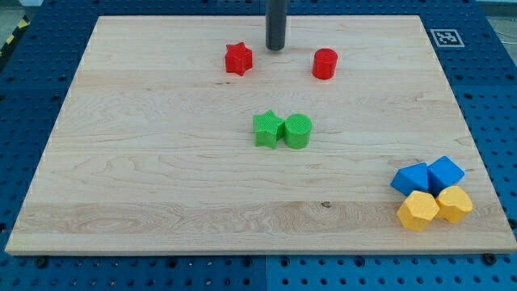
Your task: Push the red circle into the green blocks
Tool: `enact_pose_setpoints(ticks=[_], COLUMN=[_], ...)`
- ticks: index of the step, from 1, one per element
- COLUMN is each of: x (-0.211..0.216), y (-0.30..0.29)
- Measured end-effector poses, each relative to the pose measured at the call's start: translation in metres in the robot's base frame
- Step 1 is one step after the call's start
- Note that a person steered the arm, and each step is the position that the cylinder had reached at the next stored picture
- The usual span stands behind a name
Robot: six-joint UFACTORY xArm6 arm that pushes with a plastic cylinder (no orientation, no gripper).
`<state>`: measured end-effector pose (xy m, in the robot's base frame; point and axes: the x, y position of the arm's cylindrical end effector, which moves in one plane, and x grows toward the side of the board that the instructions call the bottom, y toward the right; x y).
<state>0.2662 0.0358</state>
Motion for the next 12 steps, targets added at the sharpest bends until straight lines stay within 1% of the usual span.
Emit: enact_pose_setpoints(ticks=[1,2,3,5,6,7,8,10,11,12], x=[-0.004,-0.004,-0.002,0.000,0.009,0.010,0.030,0.039,0.050,0.050], y=[0.019,0.023,0.053,0.068,0.097,0.097,0.097,0.095,0.077,0.076])
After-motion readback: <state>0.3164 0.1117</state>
